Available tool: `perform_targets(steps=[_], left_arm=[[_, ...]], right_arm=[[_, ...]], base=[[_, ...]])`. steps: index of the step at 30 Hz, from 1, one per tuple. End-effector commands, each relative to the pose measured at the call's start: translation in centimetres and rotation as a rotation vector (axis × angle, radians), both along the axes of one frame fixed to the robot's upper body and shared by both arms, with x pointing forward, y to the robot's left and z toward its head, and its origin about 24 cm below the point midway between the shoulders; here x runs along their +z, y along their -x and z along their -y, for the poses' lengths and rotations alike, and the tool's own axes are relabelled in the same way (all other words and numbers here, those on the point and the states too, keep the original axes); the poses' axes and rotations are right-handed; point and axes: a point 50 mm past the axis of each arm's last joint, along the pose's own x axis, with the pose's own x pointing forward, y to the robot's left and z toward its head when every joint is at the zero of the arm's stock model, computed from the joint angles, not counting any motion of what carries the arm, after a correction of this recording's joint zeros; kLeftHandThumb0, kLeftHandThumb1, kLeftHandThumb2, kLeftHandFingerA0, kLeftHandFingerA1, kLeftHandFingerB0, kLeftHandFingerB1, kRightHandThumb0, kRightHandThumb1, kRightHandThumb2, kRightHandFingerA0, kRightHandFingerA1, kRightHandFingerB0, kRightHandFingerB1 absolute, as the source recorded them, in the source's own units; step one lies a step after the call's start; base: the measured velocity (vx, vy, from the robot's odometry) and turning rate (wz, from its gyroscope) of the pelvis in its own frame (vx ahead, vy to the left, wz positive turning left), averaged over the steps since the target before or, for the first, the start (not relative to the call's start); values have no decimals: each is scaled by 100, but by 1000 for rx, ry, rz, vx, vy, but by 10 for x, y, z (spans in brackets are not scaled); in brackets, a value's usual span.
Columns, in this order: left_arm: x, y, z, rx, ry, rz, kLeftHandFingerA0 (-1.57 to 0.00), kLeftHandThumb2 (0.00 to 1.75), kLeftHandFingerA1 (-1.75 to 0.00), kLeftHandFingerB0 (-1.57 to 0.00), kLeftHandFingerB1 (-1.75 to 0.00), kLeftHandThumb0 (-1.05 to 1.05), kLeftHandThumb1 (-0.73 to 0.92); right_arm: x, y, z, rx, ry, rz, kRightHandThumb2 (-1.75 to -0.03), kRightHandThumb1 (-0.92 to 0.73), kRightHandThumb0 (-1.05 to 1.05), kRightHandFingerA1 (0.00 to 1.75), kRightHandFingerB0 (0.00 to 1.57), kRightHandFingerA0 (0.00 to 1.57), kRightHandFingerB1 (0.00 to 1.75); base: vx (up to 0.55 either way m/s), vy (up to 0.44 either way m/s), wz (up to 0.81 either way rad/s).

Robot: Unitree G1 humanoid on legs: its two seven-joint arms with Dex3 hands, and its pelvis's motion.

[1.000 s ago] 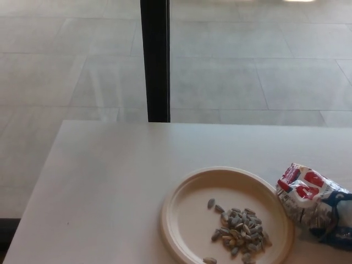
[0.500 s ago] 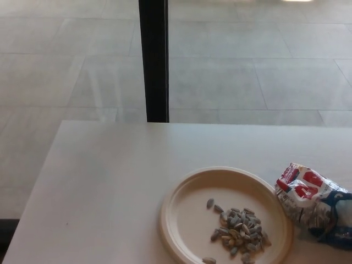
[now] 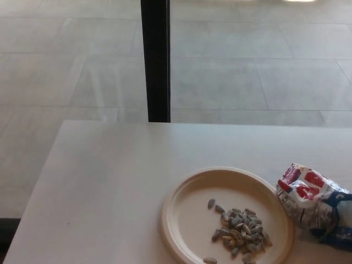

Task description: The robot uses its right hand to pick up a bag of sunflower seeds kept in the middle of the desk and tilts it over a plate kept next to it to pour out a few seeds and then puts the bag of seeds back on the desk

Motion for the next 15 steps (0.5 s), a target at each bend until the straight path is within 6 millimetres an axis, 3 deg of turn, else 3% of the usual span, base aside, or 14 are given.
perform_targets(steps=[1, 2, 3, 4, 5, 11, 12, 13, 14, 15], left_arm=[[6, -4, -9, -20, -16, -32, -51, 70, -55, -30, -38, -88, 92], [8, -1, -10, 1, -27, -21, -62, 67, -69, -32, -37, -89, 91], [9, 2, -12, 45, -30, -3, -58, 67, -64, -33, -37, -89, 90], [10, 1, -13, 31, -31, 1, -49, 114, -68, -25, -50, -94, 75], [11, 1, -14, 31, -38, -4, -53, 67, -59, -35, -38, -89, 89], [14, 3, -17, 45, -23, 5, -43, 67, -60, -29, -38, -88, 91], [14, 4, -18, 40, -38, -11, -46, 89, -61, -27, -44, -94, 73], [13, 1, -17, 34, -34, -10, -46, 89, -61, -27, -44, -94, 73], [15, 6, -19, 43, -49, -24, -47, 68, -55, -32, -36, -89, 92], [15, 8, -18, 43, -45, -25, -41, 111, -61, -23, -49, -87, 70]], right_arm=[[-2, 5, -4, -21, 12, 4, -60, -64, -75, 71, 9, 8, 50], [-4, 2, -6, 20, 8, -14, -87, -52, -75, 66, 5, 13, 54], [-6, 2, -9, 35, 7, -33, -86, -51, -74, 65, 7, 13, 53], [-6, 5, -11, 41, 5, -47, -87, -51, -75, 65, 6, 15, 53], [-7, 5, -12, 48, 3, -47, -87, -52, -74, 66, 5, 13, 53], [-10, 5, -16, 98, 0, -81, -86, -51, -73, 65, 6, 16, 53], [-11, 2, -16, 115, 0, -91, -86, -51, -72, 64, 6, 12, 53], [-10, 4, -16, 109, 4, -91, -86, -51, -72, 64, 6, 12, 53], [-11, -3, -17, 144, -4, -83, -87, -52, -72, 67, 6, 16, 54], [-12, -10, -17, 189, 4, -91, -88, -53, -73, 67, 6, 16, 54]], base=[[0, 0, 0], [0, 0, 0], [0, 0, 0], [0, 0, 0], [0, 0, 0], [0, 0, 0], [0, 0, 0], [0, 0, 0], [0, 0, 0], [0, 0, 0]])
